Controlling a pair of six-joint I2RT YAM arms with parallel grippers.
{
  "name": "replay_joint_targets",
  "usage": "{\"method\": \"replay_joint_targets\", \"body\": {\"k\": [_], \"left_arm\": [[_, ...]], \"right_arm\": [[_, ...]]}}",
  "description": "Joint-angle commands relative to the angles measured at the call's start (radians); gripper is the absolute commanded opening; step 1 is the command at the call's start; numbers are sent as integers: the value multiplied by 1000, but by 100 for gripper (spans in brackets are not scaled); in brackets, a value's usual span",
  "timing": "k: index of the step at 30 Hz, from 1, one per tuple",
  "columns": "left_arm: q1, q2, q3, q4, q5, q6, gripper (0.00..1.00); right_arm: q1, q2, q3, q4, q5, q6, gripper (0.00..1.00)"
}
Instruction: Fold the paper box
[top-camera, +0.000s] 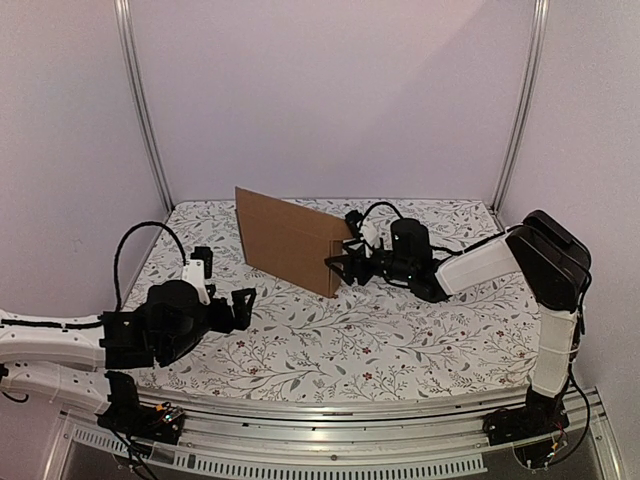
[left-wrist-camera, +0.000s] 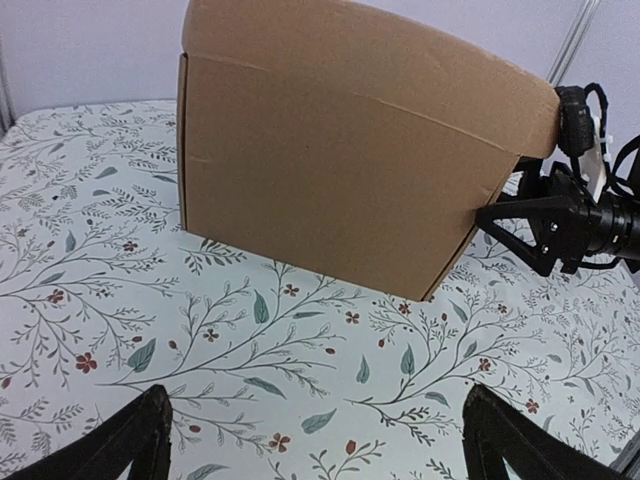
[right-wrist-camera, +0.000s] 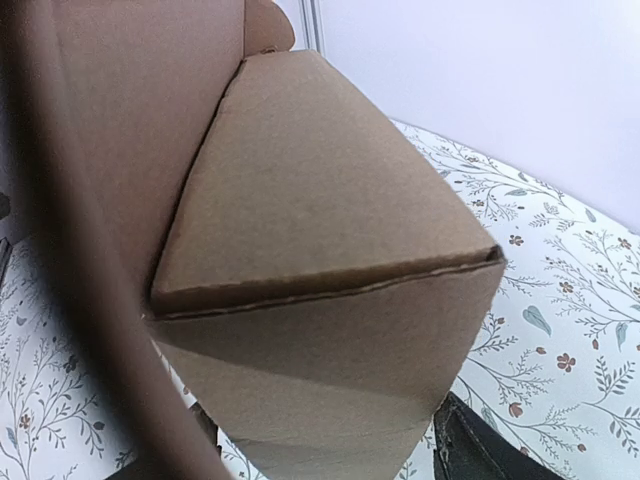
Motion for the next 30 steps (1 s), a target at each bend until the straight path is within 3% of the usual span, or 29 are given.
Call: {"method": "replay_joint_targets", "body": {"k": [1,9,18,24,30], "left_arm": [[16,-18,-22,-19,2,-7,100],[17,-44,-27,-29,-1,-9,99],[18,-42,-28,-18,2,-7,100],[19,-13,-17,3,6,-11,99],[46,61,16,44,34,4,99]], "right_arm": [[-6,26,21,35,-30,16,68],[-6,27,6,63,-34,41,51],[53,-49,-105,92,58,37,49],[174,-171,-239,103,292,22,47],[355,-286,-360,99,691,97,45]]}}
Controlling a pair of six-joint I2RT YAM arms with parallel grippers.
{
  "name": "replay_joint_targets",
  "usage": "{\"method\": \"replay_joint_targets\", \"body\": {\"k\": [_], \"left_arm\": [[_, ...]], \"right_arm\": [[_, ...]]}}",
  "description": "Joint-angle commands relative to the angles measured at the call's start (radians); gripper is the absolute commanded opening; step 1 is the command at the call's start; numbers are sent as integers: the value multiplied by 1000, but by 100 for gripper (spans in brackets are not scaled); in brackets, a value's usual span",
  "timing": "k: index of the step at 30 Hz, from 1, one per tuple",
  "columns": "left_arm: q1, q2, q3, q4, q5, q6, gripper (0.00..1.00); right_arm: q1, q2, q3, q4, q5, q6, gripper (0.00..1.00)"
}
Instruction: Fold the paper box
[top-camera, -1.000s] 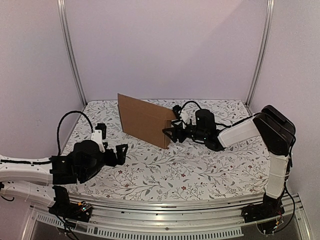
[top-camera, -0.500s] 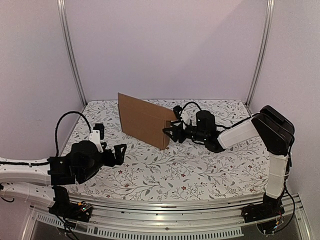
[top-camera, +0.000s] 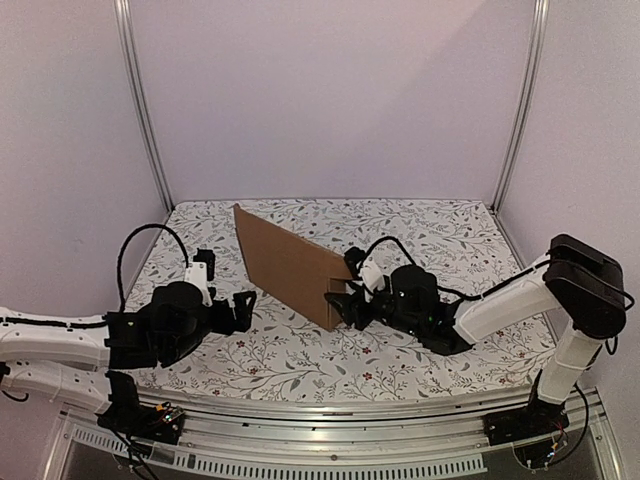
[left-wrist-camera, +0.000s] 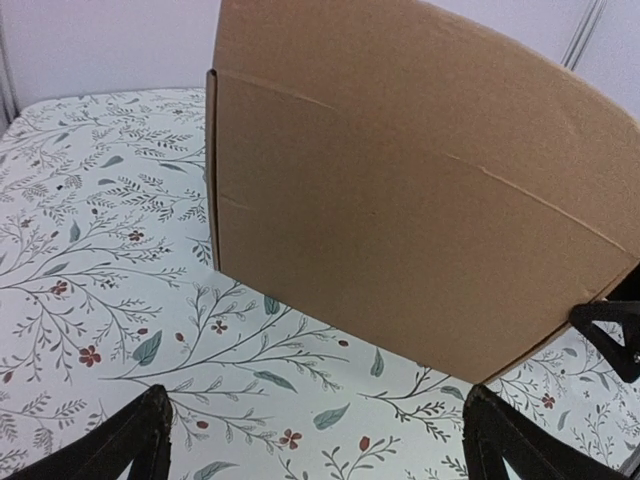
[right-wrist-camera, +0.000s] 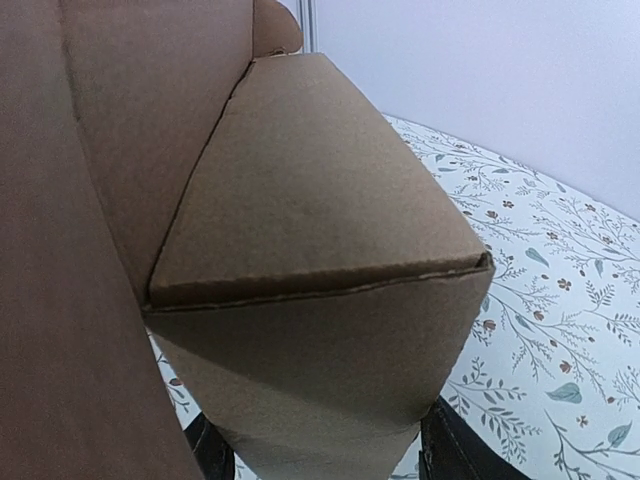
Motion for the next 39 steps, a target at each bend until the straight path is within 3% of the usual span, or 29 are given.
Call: {"method": "replay_joint_targets", "body": {"k": [1,7,15,22,33,35,39], "left_arm": [[48,65,37,44,44,7,99],[79,187,91,107,138,1,96],[108,325,166,198,246,24,90],[142,449,215,289,357,22,83],[161,549,272,329,387,12,81],[164,557,273,334,391,7,80],[169,563,271,338,391,2,80]], "right_arm": [[142,-89,-72,-5,379,69,45],[319,-103,-111,-29,766,162,45],[444,-78,-77,-63,932,249,53],[474,-59,-62,-82,954,284,61],[499,-66,-49,-122,953,257,88],[511,-83,-54,-120,932,228,98],[536,-138,-51,-195,871,177,99]]}}
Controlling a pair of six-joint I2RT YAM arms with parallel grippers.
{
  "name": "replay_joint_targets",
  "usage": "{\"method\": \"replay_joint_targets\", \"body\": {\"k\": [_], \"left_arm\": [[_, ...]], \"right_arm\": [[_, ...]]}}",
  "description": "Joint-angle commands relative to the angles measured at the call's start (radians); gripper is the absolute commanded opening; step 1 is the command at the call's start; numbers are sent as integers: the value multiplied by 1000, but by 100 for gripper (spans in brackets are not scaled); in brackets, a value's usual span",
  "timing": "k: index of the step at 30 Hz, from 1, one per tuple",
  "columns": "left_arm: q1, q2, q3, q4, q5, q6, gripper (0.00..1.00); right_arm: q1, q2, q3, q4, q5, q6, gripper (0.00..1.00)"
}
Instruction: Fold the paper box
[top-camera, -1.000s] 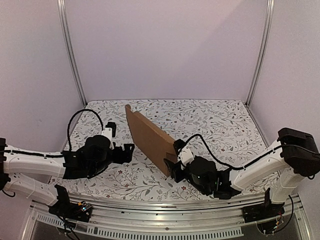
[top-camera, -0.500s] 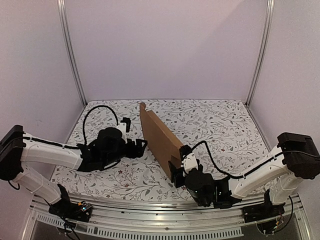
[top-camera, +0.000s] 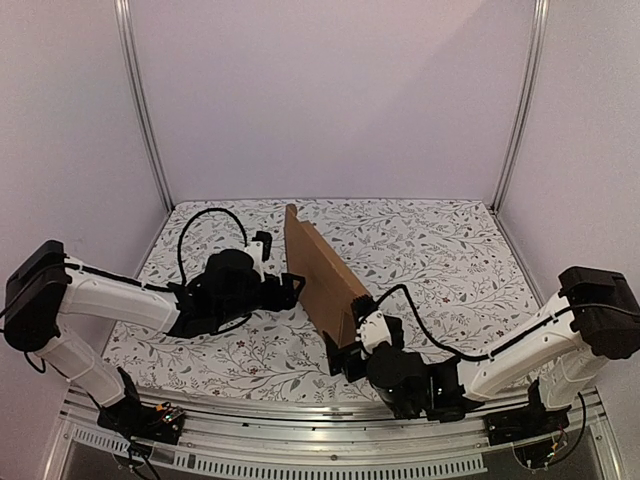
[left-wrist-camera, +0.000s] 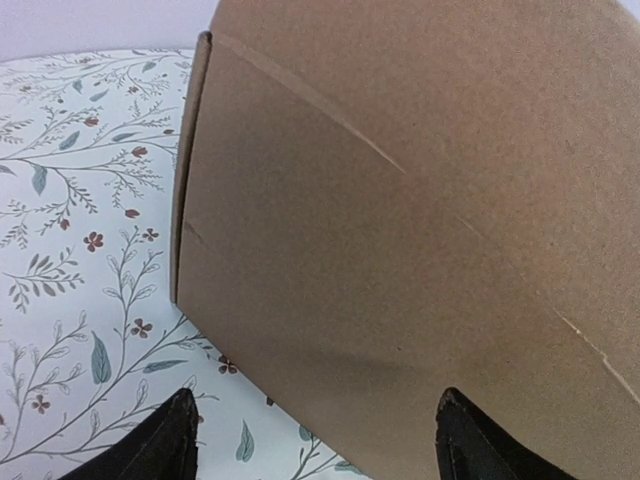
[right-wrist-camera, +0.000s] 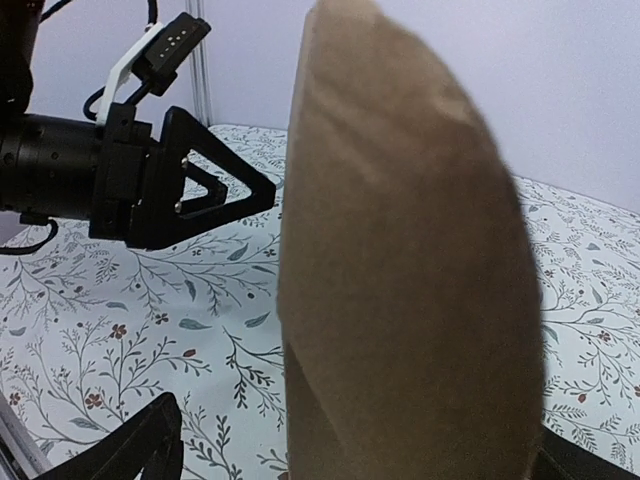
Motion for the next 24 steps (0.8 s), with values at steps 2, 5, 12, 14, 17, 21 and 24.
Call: {"method": "replay_joint_targets", "body": {"k": [2,5,12,14,17,21,24], "left_arm": [[21,19,14,26,12,-8,80],[22,19,8,32,14,-14,80],[22,9,-6,36,17,-23,79],[22,7,-11,36,17,-23,79],[22,1,-20,34,10,-23,79],[23,-9,-13,-5,6,-23,77],[24,-18,-4,-40,3,-15,76]], "right_arm": [[45,-107,24,-184,-58,-41,99],[70,-198,25,-311,-56,-24,99],[78,-498,128,-753,-168,-24,99],[80,-580,158,-824,-154,-36,99],[78,-676,203,-903,-91,-66,99],[-30,-684,295,-1074,-107,-82,99],[-200,-654,293,-1132,-262,-28,99]]}}
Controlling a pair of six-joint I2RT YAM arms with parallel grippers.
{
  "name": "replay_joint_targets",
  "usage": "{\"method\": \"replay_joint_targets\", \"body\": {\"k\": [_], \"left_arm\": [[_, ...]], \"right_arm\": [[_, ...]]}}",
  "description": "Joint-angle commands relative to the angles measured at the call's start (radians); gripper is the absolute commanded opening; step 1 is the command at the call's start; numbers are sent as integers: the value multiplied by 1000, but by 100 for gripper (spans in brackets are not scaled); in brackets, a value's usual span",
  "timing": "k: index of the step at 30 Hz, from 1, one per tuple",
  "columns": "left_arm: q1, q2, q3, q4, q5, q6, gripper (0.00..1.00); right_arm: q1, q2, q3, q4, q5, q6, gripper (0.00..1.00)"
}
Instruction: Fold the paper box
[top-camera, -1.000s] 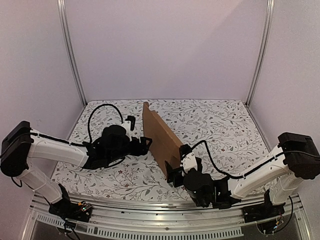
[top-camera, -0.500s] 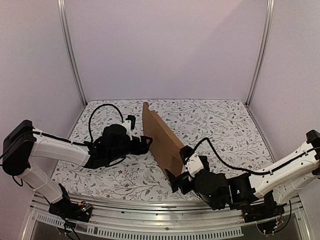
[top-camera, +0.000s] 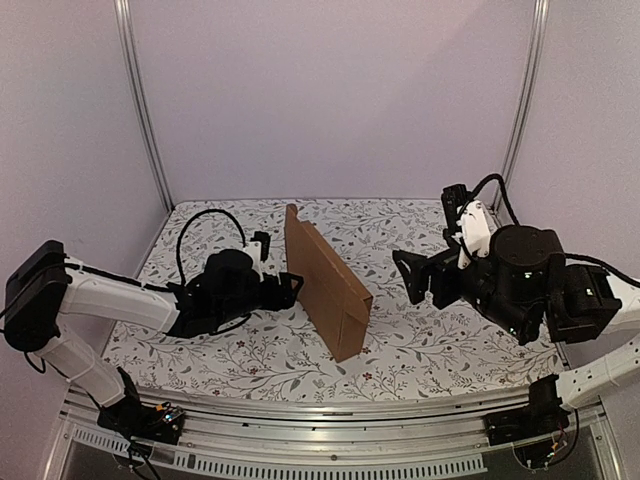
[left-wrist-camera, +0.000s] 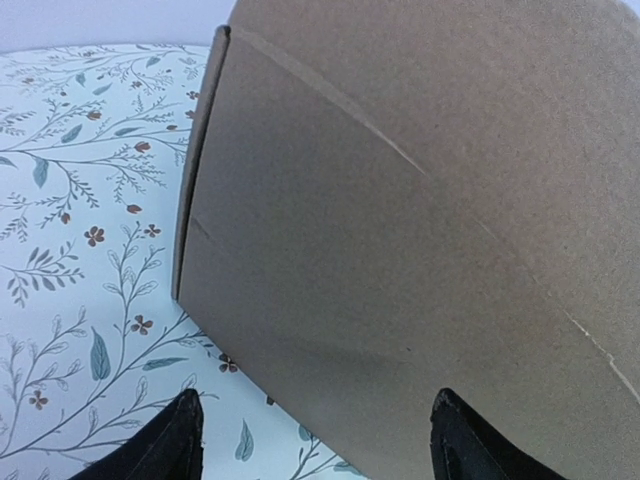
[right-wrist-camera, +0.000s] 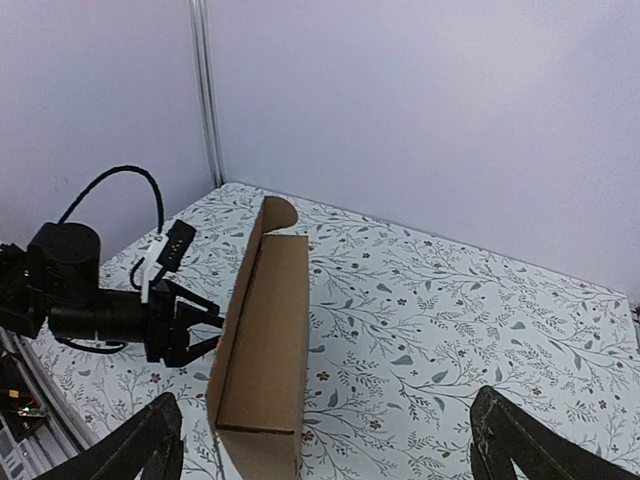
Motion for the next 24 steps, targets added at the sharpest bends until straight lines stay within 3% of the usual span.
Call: {"method": "replay_joint_targets", "body": {"k": [1,9,13,18,24], "left_arm": [[17,-25,2,-58,-5,11,76],[38,-24,26,-88,20,27,75],[63,-8,47,-95,69,32,72],[84,25,81,-103,124,45,69],[90,92,148,-126,190,64,66]], "right_arm": [[-212,50,-8,-203,-169,43,99],[-522,218,-111,-28,-601,103,98],[-560,380,-144,79,-724,151,92],[-570,533,-138,202,-833,187,75],[-565,622,-137,315,-925,221,59]]}}
